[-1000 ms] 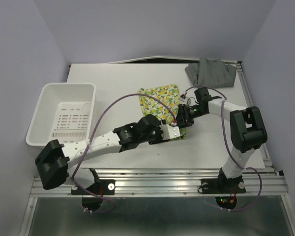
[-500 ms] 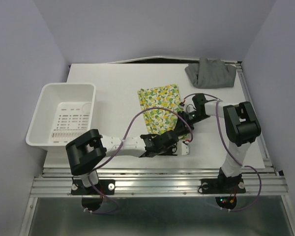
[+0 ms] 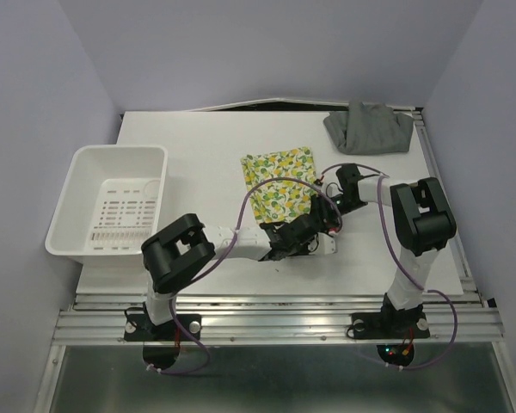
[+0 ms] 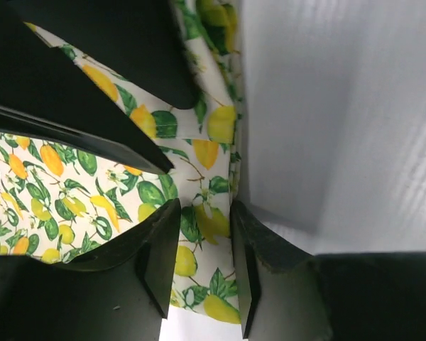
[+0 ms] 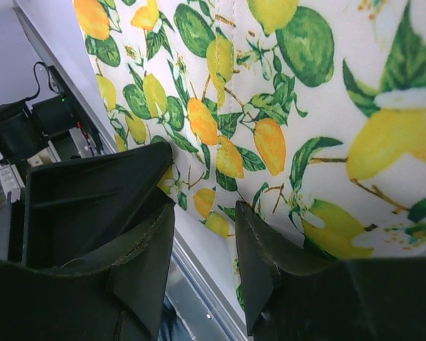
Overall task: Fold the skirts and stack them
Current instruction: Fold the skirt
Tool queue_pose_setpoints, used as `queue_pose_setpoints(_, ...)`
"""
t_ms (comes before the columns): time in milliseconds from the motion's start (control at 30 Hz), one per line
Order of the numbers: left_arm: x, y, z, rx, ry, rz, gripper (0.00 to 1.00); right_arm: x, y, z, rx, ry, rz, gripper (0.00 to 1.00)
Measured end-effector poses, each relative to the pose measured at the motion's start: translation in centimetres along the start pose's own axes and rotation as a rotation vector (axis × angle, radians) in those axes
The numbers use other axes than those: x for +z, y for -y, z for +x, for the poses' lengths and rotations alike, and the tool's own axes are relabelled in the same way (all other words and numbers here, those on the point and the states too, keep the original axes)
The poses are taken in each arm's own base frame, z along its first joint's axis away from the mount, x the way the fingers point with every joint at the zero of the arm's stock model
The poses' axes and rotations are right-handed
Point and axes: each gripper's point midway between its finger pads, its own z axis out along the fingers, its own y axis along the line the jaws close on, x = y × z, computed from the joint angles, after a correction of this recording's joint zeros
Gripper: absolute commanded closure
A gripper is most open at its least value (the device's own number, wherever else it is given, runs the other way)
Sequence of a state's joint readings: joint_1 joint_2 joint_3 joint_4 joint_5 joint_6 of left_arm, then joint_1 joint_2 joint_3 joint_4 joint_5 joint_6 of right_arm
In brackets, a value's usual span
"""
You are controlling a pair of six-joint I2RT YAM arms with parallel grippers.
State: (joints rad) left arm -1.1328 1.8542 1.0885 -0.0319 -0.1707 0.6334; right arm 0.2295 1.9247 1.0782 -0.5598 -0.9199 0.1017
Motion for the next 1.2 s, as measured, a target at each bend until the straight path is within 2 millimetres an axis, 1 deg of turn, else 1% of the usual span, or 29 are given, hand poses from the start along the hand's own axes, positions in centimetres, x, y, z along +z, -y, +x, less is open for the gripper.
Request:
queue_pose_setpoints(67, 0.3, -0.4, 0.2, -0.018, -0.001, 0.004, 0.65, 0.0, 0.0, 0.0, 0.000, 0.000, -0.001, 0.55)
queue_pose_setpoints(100, 0.4, -0.5, 0.4, -0.022, -0.003, 0.004, 0.71, 0.0, 0.0, 0.0, 0.001, 0.000, -0.002, 0.55)
queue_pose_setpoints(200, 0.5, -0.5, 0.6, -0.019, -0.003, 0.018, 0.85, 0.0, -0.1, 0.0, 0.004, 0.000, -0.003, 0.55)
queue_pose_setpoints(233, 0.5, -0.3, 0.6, -0.014, -0.005, 0.026, 0.94, 0.0, -0.1, 0.0, 0.008, -0.001, -0.004, 0.55)
queue_pose_setpoints(267, 0.5, -0.2, 0.6, -0.010, -0.005, 0.030, 1.00, 0.0, -0.1, 0.0, 0.009, 0.000, -0.004, 0.55)
queue_pose_setpoints(333, 0.5, 0.0, 0.6, -0.002, -0.002, 0.043, 1.00, -0.1, -0.4, -0.3, 0.011, 0.003, -0.004, 0.52)
queue_pose_setpoints(433, 0.2, 0.4, 0.6, 0.002, 0.003, 0.069, 1.00, -0.7, -1.0, -1.9, -0.013, 0.033, 0.001, 0.48)
queue_pose_setpoints(500, -0.3, 0.9, 0.6, 0.005, 0.005, 0.102, 1.00, -1.5, -1.8, -3.8, -0.048, 0.070, 0.006, 0.45)
queue_pose_setpoints(533, -0.7, 1.3, 0.6, 0.004, 0.007, 0.127, 1.00, -2.2, -2.5, -5.1, -0.068, 0.097, 0.008, 0.44)
queue_pose_setpoints(600, -1.7, 2.2, 0.7, 0.001, 0.010, 0.184, 1.00, -4.3, -4.1, -8.7, -0.144, 0.181, 0.012, 0.43)
queue_pose_setpoints(667, -2.8, 2.7, 0.4, -0.004, 0.018, 0.228, 1.00, -6.2, -5.6, -11.5, -0.211, 0.252, 0.017, 0.41)
queue_pose_setpoints(767, -4.6, 3.2, -0.8, -0.025, 0.040, 0.305, 1.00, -8.4, -7.3, -15.0, -0.300, 0.328, 0.031, 0.41)
queue_pose_setpoints(800, -5.2, 3.3, -1.2, -0.032, 0.049, 0.327, 1.00, -8.7, -7.5, -15.8, -0.316, 0.338, 0.036, 0.41)
queue_pose_setpoints(833, -5.9, 3.3, -2.1, -0.044, 0.068, 0.354, 1.00, -9.0, -7.7, -16.9, -0.339, 0.348, 0.042, 0.41)
queue_pose_setpoints(867, -6.6, 3.4, -2.7, -0.054, 0.081, 0.380, 1.00, -9.0, -7.6, -17.8, -0.353, 0.353, 0.052, 0.41)
queue_pose_setpoints(933, -8.0, 3.4, -4.0, -0.072, 0.104, 0.426, 1.00, -8.5, -6.6, -18.8, -0.356, 0.342, 0.072, 0.42)
queue_pose_setpoints(967, -8.7, 3.4, -4.7, -0.080, 0.117, 0.451, 1.00, -7.8, -5.2, -19.5, -0.352, 0.329, 0.097, 0.43)
queue_pose_setpoints(1000, -9.2, 3.3, -5.4, -0.084, 0.132, 0.464, 1.00, -7.5, -4.7, -19.6, -0.349, 0.322, 0.106, 0.44)
queue_pose_setpoints(1067, -10.5, 3.1, -6.3, -0.090, 0.149, 0.497, 1.00, -6.1, -2.1, -19.7, -0.324, 0.283, 0.139, 0.47)
queue_pose_setpoints(1200, -12.6, 2.0, -7.9, -0.105, 0.179, 0.533, 1.00, -3.6, 1.6, -18.7, -0.280, 0.197, 0.174, 0.52)
